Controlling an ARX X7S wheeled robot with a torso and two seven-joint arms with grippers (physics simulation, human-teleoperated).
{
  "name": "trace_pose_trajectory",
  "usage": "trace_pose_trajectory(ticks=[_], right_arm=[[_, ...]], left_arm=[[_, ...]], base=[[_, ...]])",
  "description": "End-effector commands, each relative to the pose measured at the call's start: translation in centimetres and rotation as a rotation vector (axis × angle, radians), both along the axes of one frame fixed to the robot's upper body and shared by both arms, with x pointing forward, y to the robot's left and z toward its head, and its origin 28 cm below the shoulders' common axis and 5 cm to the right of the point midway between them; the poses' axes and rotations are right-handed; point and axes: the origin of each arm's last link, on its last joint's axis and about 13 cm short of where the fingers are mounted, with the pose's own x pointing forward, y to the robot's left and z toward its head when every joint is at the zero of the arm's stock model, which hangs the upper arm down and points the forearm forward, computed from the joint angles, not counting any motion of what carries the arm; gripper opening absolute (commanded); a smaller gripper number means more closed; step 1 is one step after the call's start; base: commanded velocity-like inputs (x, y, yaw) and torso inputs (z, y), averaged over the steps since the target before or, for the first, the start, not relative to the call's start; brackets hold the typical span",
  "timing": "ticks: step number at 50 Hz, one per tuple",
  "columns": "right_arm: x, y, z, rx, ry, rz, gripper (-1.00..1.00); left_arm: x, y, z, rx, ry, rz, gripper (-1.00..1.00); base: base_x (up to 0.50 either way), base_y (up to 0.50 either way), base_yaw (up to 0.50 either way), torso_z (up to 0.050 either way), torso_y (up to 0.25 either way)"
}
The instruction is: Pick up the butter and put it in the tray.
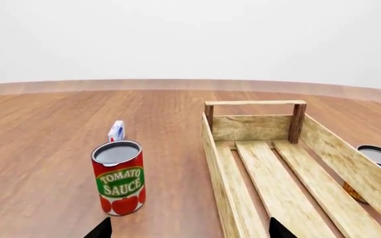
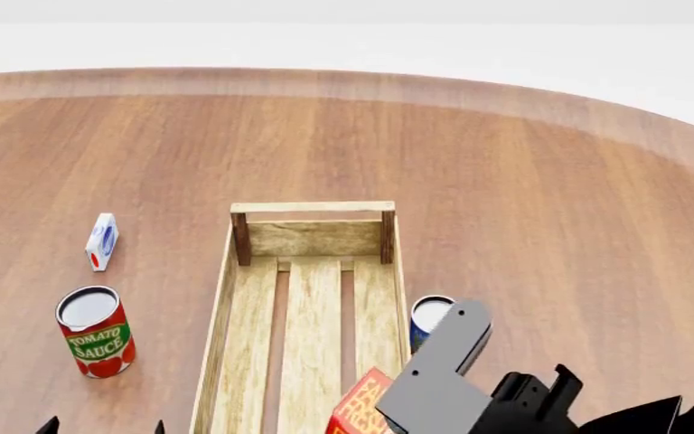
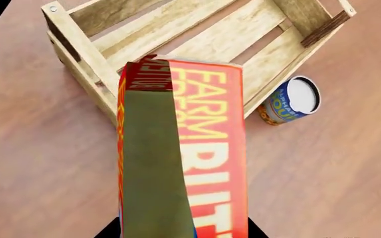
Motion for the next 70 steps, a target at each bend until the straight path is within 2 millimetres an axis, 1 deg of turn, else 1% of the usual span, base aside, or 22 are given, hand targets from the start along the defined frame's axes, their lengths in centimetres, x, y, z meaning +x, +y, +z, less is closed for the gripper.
trace_pose_trajectory(ticks=[1,6,13,15,18,19,26,37,43,57,66,70], right_arm=[[1.8,-0.1,1.1,0.06,-0.075,-0.08,-1.0],[2.5,0.4,0.9,0.087,-0.074,-0.084,-1.0],[3.1,1.0,1.2,0.134,-0.077,-0.093,-1.0],[4.0,1.4,1.9,0.21,-0.099,-0.141,-1.0],[4.6,1.8,2.2,0.25,-0.117,-0.161,-1.0],[5.0,2.0,2.4,0.286,-0.12,-0.18,-1.0],[6.2,2.9,2.2,0.314,-0.123,-0.206,-1.0],[8.9,5.0,0.4,0.366,-0.114,-0.249,-1.0],[9.9,6.0,-0.8,0.391,-0.099,-0.263,-1.0],[11.7,8.1,-3.9,0.434,-0.048,-0.285,-1.0],[12.3,8.7,-5.4,0.449,-0.011,-0.289,-1.0],[12.7,9.0,-6.7,0.436,0.013,-0.293,-1.0]], left_arm=[[0.0,0.0,0.1,0.0,-0.002,0.001,1.0],[0.1,0.0,0.2,0.0,-0.002,0.001,1.0],[0.1,0.1,0.2,-0.001,-0.001,0.002,1.0],[0.0,0.0,0.2,-0.001,-0.002,0.002,1.0],[0.0,0.0,0.2,-0.002,-0.003,0.002,1.0],[-0.1,0.0,0.2,-0.002,-0.003,0.002,1.0],[-0.1,0.1,0.2,-0.004,-0.003,0.003,1.0],[-0.3,0.0,0.1,-0.003,-0.005,0.003,1.0],[-0.3,0.1,0.1,-0.005,-0.007,0.004,1.0],[-0.2,0.0,0.3,-0.007,-0.01,0.005,1.0],[-0.3,-0.1,0.3,-0.008,-0.008,0.002,1.0],[-0.4,-0.1,0.2,-0.008,-0.007,0.0,1.0]], base=[[0.0,0.0,0.0,0.0,0.0],[0.0,0.0,0.0,0.0,0.0],[0.0,0.0,0.0,0.0,0.001],[0.0,0.0,0.0,0.0,0.0],[0.0,0.0,0.0,0.0,0.0],[0.0,0.0,0.0,0.0,0.0],[0.0,0.0,0.0,0.0,0.001],[0.0,0.0,0.0,0.0,0.001],[0.0,0.0,0.0,0.0,0.0],[0.0,0.0,0.0,0.0,0.001],[0.0,0.0,0.0,0.002,0.001],[0.0,0.0,0.0,0.0,0.0]])
